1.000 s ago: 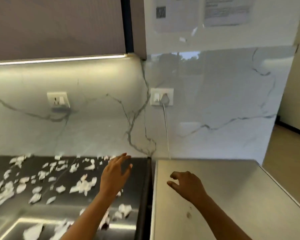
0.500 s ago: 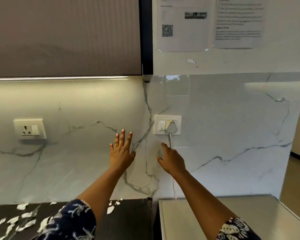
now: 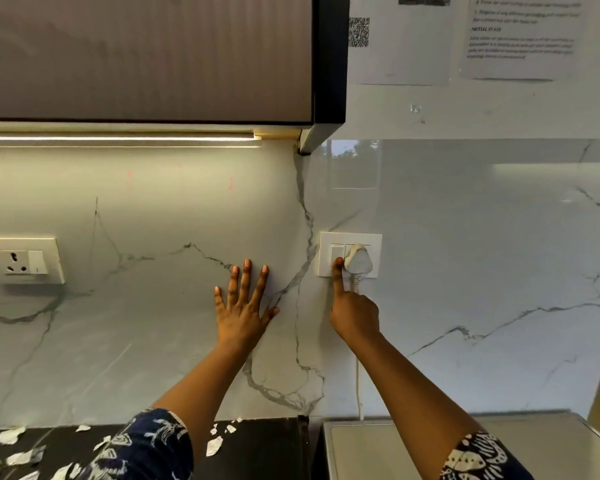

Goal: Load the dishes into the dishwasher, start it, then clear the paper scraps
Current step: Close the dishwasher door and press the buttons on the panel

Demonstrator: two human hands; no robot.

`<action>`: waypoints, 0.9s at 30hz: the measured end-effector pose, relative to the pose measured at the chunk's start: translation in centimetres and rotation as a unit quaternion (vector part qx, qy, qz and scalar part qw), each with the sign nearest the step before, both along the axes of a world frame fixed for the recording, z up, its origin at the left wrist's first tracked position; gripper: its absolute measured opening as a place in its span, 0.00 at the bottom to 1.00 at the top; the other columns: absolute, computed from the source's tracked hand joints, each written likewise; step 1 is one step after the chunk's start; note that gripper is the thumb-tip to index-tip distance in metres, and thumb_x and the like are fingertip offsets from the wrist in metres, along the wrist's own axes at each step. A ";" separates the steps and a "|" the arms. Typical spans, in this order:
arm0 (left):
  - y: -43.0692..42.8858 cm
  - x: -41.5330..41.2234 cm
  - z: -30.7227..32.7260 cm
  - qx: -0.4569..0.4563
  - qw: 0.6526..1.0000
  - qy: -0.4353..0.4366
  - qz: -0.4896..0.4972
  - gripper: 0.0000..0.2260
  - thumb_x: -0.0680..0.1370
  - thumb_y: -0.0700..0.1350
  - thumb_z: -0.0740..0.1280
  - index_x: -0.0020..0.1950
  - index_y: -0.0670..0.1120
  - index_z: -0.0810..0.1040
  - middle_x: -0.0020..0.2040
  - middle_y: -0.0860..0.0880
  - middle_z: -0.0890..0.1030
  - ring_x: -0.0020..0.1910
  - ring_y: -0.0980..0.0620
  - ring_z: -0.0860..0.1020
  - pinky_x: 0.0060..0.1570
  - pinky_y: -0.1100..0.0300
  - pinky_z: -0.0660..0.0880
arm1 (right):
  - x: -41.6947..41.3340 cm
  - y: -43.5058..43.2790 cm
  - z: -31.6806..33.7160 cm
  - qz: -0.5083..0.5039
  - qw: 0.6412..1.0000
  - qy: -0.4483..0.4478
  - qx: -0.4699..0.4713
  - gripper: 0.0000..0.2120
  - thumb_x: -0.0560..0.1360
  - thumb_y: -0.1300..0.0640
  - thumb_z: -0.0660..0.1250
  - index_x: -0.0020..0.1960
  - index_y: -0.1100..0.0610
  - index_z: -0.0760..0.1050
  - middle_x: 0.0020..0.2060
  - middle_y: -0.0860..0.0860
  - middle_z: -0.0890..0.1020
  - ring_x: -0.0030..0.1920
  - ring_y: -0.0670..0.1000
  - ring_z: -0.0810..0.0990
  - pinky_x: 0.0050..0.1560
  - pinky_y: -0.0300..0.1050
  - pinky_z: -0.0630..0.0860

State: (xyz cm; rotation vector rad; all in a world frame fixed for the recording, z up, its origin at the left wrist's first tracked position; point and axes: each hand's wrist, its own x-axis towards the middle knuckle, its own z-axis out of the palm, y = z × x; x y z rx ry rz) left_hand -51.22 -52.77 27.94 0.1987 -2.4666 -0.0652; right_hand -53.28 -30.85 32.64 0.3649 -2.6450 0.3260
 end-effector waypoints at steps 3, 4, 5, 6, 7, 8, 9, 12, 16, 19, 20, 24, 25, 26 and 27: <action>-0.1 -0.3 -0.2 -0.005 1.000 0.012 0.002 0.36 0.75 0.69 0.46 0.74 0.59 0.30 0.76 0.53 0.30 0.74 0.50 0.29 0.70 0.41 0.35 | 0.1 -0.1 0.6 0.018 0.998 -0.043 -0.037 0.28 0.80 0.61 0.47 0.76 0.50 0.41 0.53 0.62 0.77 0.37 0.55 0.68 0.40 0.46 0.67; 0.1 -0.2 -0.1 -0.003 1.000 0.011 0.004 0.37 0.76 0.68 0.49 0.74 0.59 0.29 0.75 0.53 0.28 0.73 0.50 0.28 0.70 0.41 0.35 | 0.2 -0.2 0.8 0.015 0.998 -0.049 -0.030 0.27 0.80 0.61 0.46 0.76 0.50 0.41 0.55 0.62 0.77 0.38 0.56 0.67 0.41 0.46 0.67; 0.3 0.0 0.1 0.001 1.000 0.000 0.007 0.38 0.77 0.67 0.52 0.73 0.59 0.28 0.74 0.53 0.26 0.72 0.50 0.26 0.71 0.41 0.35 | 0.4 -0.3 1.2 0.005 0.999 -0.052 -0.003 0.29 0.81 0.60 0.48 0.76 0.49 0.38 0.56 0.62 0.76 0.35 0.56 0.68 0.38 0.45 0.68; 0.5 0.3 0.4 0.006 1.000 -0.020 0.012 0.38 0.78 0.66 0.53 0.72 0.59 0.26 0.72 0.53 0.24 0.71 0.50 0.24 0.71 0.40 0.36 | 0.5 -0.4 1.6 -0.009 0.997 -0.060 0.041 0.32 0.81 0.59 0.51 0.76 0.49 0.34 0.56 0.62 0.76 0.34 0.54 0.69 0.36 0.45 0.69; 0.8 0.7 0.7 0.011 0.999 -0.041 0.016 0.39 0.78 0.64 0.54 0.71 0.59 0.25 0.71 0.53 0.22 0.70 0.50 0.23 0.71 0.39 0.37 | 0.4 -0.4 2.1 -0.017 0.993 -0.080 0.085 0.35 0.80 0.59 0.54 0.75 0.50 0.32 0.58 0.61 0.75 0.35 0.54 0.73 0.37 0.45 0.70; 1.1 1.1 1.2 0.011 0.998 -0.056 0.021 0.40 0.78 0.64 0.55 0.71 0.59 0.25 0.70 0.53 0.21 0.70 0.49 0.23 0.71 0.38 0.38 | 0.2 -0.4 2.5 -0.015 0.986 -0.126 0.112 0.37 0.79 0.58 0.56 0.75 0.52 0.31 0.58 0.61 0.76 0.40 0.54 0.76 0.39 0.46 0.72; 1.4 1.7 1.7 0.008 0.997 -0.070 0.028 0.41 0.77 0.63 0.57 0.72 0.58 0.26 0.70 0.53 0.21 0.71 0.48 0.25 0.71 0.38 0.39 | 0.4 -0.3 2.8 -0.008 0.973 -0.199 0.115 0.39 0.79 0.57 0.58 0.75 0.54 0.31 0.56 0.61 0.78 0.43 0.55 0.79 0.41 0.47 0.75; 2.3 3.4 3.7 0.022 0.990 -0.135 0.036 0.43 0.77 0.63 0.61 0.74 0.56 0.29 0.73 0.51 0.26 0.75 0.46 0.32 0.72 0.37 0.41 | 2.3 0.5 2.6 0.014 0.939 -0.339 0.054 0.40 0.77 0.54 0.62 0.76 0.54 0.37 0.49 0.60 0.82 0.42 0.55 0.83 0.32 0.45 0.76; 4.9 7.0 3.1 0.063 0.985 -0.161 0.022 0.37 0.79 0.62 0.57 0.78 0.52 0.37 0.78 0.49 0.39 0.77 0.47 0.40 0.72 0.40 0.41 | 7.8 3.6 -0.7 0.062 0.979 -0.183 0.060 0.25 0.77 0.49 0.59 0.72 0.54 0.60 0.55 0.57 0.80 0.45 0.55 0.82 0.43 0.45 0.77; 8.4 13.3 -2.4 0.089 0.986 -0.139 -0.017 0.32 0.79 0.60 0.56 0.79 0.51 0.48 0.79 0.50 0.49 0.78 0.48 0.48 0.73 0.43 0.44 | 13.6 7.7 -5.3 0.075 0.983 -0.169 0.019 0.21 0.77 0.45 0.59 0.68 0.51 0.68 0.57 0.54 0.80 0.56 0.56 0.78 0.53 0.45 0.74; 10.1 15.9 -4.4 0.115 0.982 -0.143 -0.038 0.31 0.78 0.61 0.56 0.78 0.52 0.52 0.79 0.49 0.53 0.77 0.48 0.52 0.73 0.44 0.47 | 15.7 9.2 -7.1 0.079 0.981 -0.180 0.006 0.20 0.77 0.44 0.60 0.67 0.50 0.69 0.56 0.53 0.81 0.56 0.54 0.78 0.54 0.45 0.74; 18.2 27.9 -13.0 0.194 0.957 -0.195 -0.095 0.27 0.75 0.63 0.56 0.73 0.54 0.66 0.72 0.52 0.68 0.72 0.50 0.65 0.72 0.49 0.56 | 24.7 16.6 -14.8 0.089 0.967 -0.235 -0.029 0.17 0.78 0.45 0.60 0.64 0.48 0.72 0.50 0.46 0.82 0.52 0.48 0.79 0.51 0.41 0.74; 20.1 30.6 -15.0 0.194 0.953 -0.211 -0.101 0.26 0.75 0.63 0.57 0.72 0.55 0.67 0.71 0.53 0.69 0.70 0.50 0.66 0.71 0.50 0.58 | 26.8 18.4 -16.3 0.087 0.965 -0.245 -0.033 0.17 0.78 0.45 0.60 0.64 0.48 0.72 0.51 0.45 0.82 0.53 0.46 0.78 0.51 0.40 0.73; 22.1 33.4 -17.0 0.194 0.948 -0.227 -0.105 0.26 0.75 0.64 0.56 0.70 0.55 0.69 0.70 0.53 0.70 0.69 0.50 0.68 0.70 0.50 0.60 | 28.8 20.5 -17.9 0.086 0.964 -0.249 -0.033 0.17 0.78 0.46 0.60 0.64 0.48 0.72 0.52 0.44 0.81 0.55 0.45 0.77 0.51 0.39 0.72; 23.8 36.1 -18.7 0.200 0.945 -0.239 -0.102 0.27 0.74 0.65 0.54 0.69 0.56 0.71 0.69 0.54 0.72 0.69 0.50 0.69 0.69 0.50 0.62 | 30.8 22.4 -19.4 0.088 0.964 -0.251 -0.025 0.17 0.78 0.46 0.60 0.64 0.48 0.72 0.54 0.44 0.80 0.57 0.45 0.75 0.53 0.39 0.71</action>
